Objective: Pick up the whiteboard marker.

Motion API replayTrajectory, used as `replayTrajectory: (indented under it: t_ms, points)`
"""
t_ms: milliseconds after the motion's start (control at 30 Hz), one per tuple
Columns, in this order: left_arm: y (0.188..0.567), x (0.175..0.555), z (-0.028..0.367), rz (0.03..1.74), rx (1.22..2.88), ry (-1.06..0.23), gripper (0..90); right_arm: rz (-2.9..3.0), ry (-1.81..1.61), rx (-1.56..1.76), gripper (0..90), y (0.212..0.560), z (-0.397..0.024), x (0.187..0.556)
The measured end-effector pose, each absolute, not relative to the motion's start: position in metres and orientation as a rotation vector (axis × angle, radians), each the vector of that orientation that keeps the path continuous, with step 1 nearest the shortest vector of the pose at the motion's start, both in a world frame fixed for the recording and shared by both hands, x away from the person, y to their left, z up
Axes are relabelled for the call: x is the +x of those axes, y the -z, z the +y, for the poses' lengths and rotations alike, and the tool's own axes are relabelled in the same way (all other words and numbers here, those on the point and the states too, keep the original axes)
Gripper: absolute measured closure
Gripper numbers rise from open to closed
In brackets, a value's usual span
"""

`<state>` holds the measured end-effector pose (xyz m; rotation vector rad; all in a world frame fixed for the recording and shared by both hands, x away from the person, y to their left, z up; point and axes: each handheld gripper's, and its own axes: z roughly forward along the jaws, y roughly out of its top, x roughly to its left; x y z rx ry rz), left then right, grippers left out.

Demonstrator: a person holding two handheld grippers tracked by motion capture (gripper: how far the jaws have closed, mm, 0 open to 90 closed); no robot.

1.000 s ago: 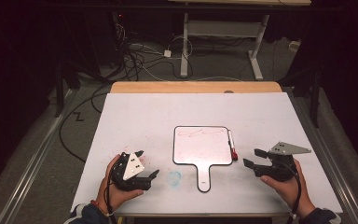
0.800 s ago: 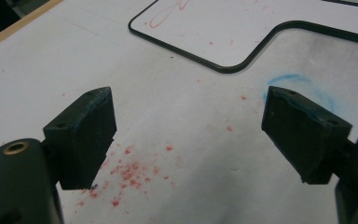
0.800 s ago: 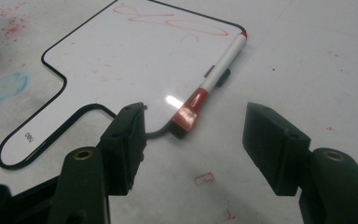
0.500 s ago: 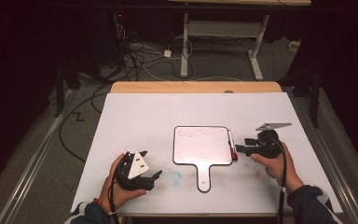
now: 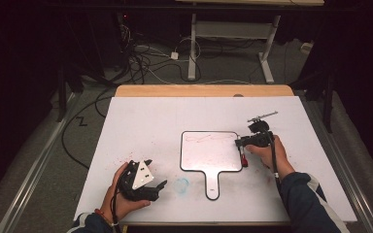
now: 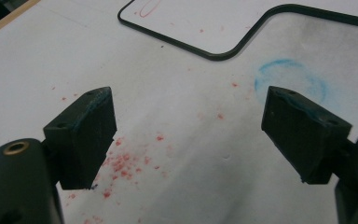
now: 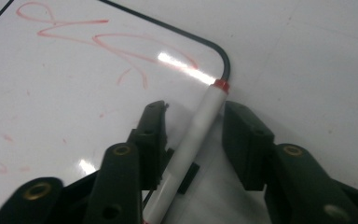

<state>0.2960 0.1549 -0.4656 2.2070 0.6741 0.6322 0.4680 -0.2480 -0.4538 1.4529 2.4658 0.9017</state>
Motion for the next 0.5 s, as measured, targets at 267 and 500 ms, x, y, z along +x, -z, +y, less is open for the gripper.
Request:
replayTrajectory:
  t_ms: [267, 500]
  points:
    - [0.4680, 0.2920, 0.1576, 0.687, 2.226, -0.626, 17.0, 2.490, -0.944, 1.462, 74.1, 0.4546, -0.2479, 0.4691]
    - [0.4686, 0.2925, 0.1569, 0.690, 2.233, -0.623, 17.1, 2.464, -0.965, 1.456, 80.6, 0.4524, -0.2484, 0.4648]
